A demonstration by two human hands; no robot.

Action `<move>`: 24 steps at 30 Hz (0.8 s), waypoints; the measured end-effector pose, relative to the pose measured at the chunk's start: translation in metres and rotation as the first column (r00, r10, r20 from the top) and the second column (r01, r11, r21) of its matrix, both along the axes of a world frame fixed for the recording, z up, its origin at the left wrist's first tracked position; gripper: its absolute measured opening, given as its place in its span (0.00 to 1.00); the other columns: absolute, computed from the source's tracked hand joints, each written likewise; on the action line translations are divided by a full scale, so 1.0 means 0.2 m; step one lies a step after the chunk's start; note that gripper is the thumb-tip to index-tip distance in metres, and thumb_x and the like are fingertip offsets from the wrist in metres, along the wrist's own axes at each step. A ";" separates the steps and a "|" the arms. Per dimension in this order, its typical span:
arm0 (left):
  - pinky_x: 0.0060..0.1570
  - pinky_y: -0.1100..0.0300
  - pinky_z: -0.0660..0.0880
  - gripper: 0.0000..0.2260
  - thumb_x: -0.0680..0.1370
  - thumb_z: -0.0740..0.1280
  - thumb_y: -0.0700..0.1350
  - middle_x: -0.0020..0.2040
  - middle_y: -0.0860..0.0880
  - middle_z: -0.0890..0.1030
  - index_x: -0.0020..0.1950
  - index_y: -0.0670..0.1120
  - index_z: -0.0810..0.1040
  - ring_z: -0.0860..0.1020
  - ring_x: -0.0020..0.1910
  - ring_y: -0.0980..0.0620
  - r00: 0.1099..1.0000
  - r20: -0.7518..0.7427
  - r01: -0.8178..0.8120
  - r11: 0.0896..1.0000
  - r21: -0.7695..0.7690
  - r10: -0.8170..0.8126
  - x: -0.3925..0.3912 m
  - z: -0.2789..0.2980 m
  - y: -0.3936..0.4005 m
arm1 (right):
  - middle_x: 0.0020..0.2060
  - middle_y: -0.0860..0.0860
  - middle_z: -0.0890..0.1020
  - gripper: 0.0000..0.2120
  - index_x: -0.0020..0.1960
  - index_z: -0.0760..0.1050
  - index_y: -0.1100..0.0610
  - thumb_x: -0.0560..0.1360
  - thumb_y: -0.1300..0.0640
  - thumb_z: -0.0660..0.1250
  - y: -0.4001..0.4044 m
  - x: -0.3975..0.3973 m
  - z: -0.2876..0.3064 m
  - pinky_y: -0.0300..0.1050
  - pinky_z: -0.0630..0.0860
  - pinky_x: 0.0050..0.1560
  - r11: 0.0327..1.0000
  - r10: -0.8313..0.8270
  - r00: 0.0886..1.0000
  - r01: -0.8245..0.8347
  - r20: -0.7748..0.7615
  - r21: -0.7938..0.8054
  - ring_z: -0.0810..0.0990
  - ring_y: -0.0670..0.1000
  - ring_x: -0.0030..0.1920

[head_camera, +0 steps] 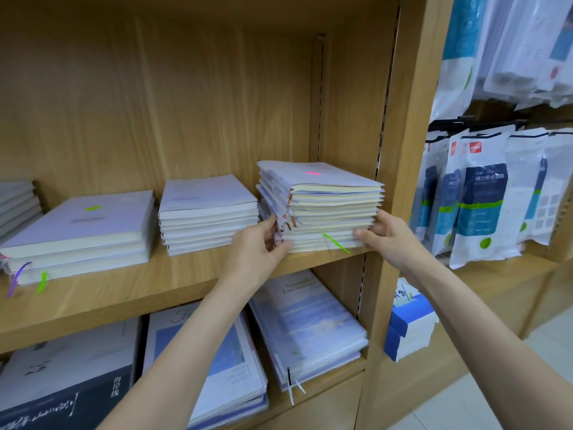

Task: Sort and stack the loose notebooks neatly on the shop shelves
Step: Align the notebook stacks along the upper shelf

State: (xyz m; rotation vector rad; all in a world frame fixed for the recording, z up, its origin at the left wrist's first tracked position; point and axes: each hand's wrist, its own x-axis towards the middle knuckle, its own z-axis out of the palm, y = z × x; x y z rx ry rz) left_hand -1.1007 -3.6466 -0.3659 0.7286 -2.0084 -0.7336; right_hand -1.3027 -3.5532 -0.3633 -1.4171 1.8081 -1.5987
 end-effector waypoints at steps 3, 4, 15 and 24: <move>0.48 0.82 0.67 0.19 0.75 0.68 0.39 0.55 0.55 0.78 0.67 0.44 0.73 0.74 0.53 0.63 0.999 -0.044 0.010 0.999 0.041 -0.008 0.00 0.01 0.00 | 0.52 0.47 0.81 0.14 0.59 0.71 0.52 0.76 0.63 0.65 0.01 0.00 0.00 0.52 0.71 0.65 1.000 0.002 1.000 -0.001 -0.002 0.007 0.79 0.48 0.56; 0.47 0.83 0.66 0.19 0.76 0.68 0.39 0.56 0.53 0.78 0.67 0.43 0.73 0.74 0.55 0.62 0.998 -0.059 0.011 0.998 0.056 -0.007 0.00 0.01 -0.01 | 0.52 0.48 0.81 0.14 0.60 0.71 0.52 0.76 0.63 0.65 0.01 0.00 0.00 0.51 0.71 0.65 1.000 0.003 1.000 -0.003 0.001 0.008 0.79 0.48 0.56; 0.46 0.82 0.67 0.15 0.76 0.68 0.40 0.56 0.48 0.81 0.63 0.44 0.77 0.75 0.54 0.62 0.995 -0.097 -0.028 0.999 0.038 0.031 0.00 -0.01 -0.01 | 0.54 0.48 0.82 0.16 0.60 0.73 0.54 0.73 0.62 0.69 0.01 0.01 0.00 0.40 0.74 0.58 0.999 0.038 0.998 -0.038 0.041 -0.009 0.80 0.44 0.53; 0.43 0.83 0.67 0.19 0.75 0.68 0.39 0.56 0.48 0.81 0.66 0.44 0.74 0.76 0.52 0.62 0.995 -0.100 0.040 0.986 0.164 -0.024 0.04 0.05 0.02 | 0.63 0.46 0.74 0.37 0.72 0.59 0.51 0.69 0.57 0.73 0.04 0.01 0.06 0.34 0.75 0.51 0.999 0.022 0.999 -0.020 0.047 -0.038 0.77 0.40 0.55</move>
